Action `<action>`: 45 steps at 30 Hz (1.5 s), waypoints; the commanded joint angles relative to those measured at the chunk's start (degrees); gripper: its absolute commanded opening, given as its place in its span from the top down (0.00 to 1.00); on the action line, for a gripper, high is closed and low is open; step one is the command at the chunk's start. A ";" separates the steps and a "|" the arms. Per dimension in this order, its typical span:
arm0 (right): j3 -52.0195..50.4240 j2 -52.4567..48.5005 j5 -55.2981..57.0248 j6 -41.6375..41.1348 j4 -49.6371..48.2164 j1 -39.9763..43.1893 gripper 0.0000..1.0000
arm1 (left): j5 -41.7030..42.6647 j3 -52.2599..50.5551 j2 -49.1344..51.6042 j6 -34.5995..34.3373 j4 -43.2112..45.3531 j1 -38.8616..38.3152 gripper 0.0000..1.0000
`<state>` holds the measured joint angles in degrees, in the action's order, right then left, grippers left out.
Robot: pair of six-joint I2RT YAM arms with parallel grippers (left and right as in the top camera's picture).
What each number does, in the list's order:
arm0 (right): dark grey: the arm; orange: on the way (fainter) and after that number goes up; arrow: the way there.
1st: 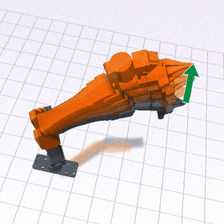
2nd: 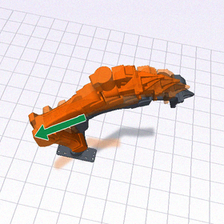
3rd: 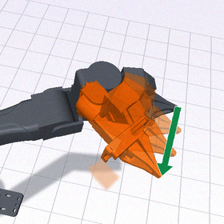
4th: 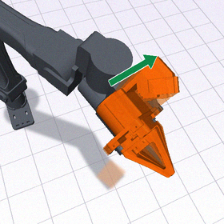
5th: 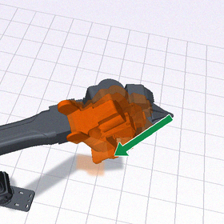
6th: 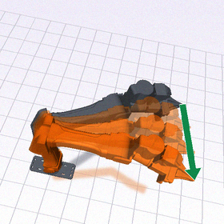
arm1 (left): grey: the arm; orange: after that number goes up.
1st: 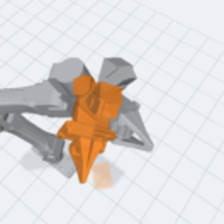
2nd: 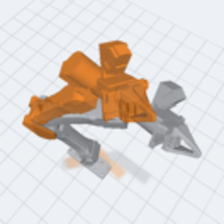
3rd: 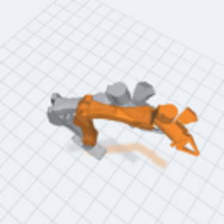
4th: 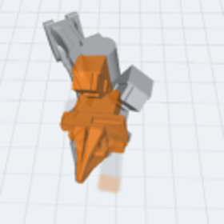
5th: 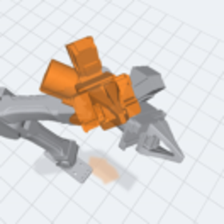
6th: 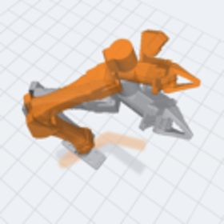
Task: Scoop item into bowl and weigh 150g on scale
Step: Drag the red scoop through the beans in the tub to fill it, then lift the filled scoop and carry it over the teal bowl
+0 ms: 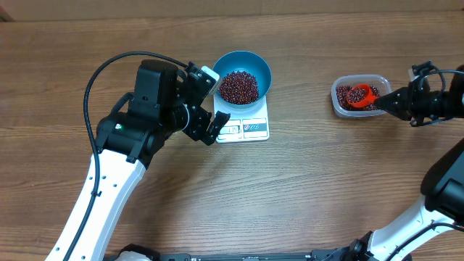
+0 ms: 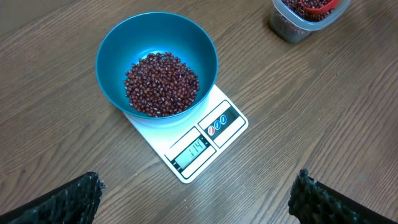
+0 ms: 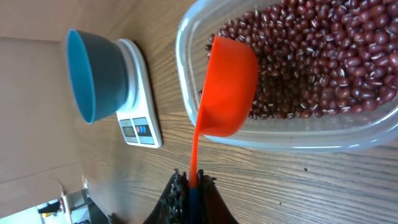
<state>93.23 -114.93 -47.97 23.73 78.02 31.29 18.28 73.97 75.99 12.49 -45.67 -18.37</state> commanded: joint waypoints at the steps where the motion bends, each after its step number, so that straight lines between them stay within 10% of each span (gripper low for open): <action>1: -0.17 -0.26 -5.16 4.26 1.16 0.74 0.96 | 0.79 0.76 -0.68 1.25 0.02 -0.02 0.00; 16: 1.46 6.14 -10.21 7.58 3.76 -4.28 0.96 | 0.79 0.76 -0.68 1.25 0.02 -0.04 0.00; 27: 6.40 9.29 -9.27 -6.58 -5.55 -21.64 0.96 | 0.79 0.76 -0.68 1.25 0.02 -0.02 0.00; 45: 6.60 9.29 29.03 -23.96 -22.01 -47.58 0.96 | 0.79 0.76 -0.68 1.25 0.02 -0.02 0.00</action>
<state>98.28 -107.20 -28.29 1.43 56.51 -14.74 18.28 73.97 75.99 12.47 -45.67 -18.37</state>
